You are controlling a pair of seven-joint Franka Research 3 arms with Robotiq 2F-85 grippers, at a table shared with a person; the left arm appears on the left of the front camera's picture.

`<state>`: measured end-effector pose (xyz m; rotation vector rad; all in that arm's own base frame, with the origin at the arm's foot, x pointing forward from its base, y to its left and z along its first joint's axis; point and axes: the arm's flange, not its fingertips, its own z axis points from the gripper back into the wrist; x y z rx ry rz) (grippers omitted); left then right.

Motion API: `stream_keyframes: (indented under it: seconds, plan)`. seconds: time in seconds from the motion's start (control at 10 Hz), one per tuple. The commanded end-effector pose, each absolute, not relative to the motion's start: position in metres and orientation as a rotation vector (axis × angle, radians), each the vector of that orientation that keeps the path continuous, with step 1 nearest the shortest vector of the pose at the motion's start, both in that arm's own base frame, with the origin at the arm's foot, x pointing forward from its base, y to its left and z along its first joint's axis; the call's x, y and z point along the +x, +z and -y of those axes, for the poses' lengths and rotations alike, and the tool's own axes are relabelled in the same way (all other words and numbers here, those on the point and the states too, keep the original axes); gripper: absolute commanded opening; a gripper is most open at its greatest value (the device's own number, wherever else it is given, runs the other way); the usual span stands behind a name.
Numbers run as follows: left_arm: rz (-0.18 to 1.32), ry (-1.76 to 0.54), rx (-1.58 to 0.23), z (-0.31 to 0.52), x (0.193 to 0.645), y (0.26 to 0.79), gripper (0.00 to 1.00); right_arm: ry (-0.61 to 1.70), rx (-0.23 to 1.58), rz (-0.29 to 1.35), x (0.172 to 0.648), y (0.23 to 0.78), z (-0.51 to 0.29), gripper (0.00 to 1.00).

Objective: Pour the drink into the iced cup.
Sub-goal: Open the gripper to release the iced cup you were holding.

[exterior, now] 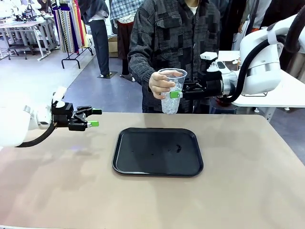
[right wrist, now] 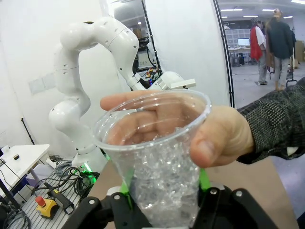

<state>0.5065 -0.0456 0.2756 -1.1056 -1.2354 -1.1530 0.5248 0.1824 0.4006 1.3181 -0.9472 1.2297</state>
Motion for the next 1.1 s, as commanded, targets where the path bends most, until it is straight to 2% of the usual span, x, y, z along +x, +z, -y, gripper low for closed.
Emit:
stream_keyframes:
  seconds: [0.0, 0.3, 0.5, 1.0]
  plan:
    - [1.241, -1.15, -1.105, 0.046, 0.506, 0.278, 1.0, 1.236, 1.327, 0.952, 0.523, 0.406, -0.182, 0.62]
    - [1.241, -1.15, -1.105, 0.046, 0.506, 0.278, 1.0, 1.23, 1.318, 0.947, 0.525, 0.401, -0.182, 0.62]
    - [1.241, -1.15, -1.105, 0.046, 0.506, 0.278, 1.0, 1.227, 1.339, 0.945, 0.527, 0.402, -0.172, 1.0]
    - [1.241, -1.15, -1.105, 0.046, 0.506, 0.278, 1.0, 1.207, 1.269, 1.019, 0.532, 0.404, -0.117, 1.0]
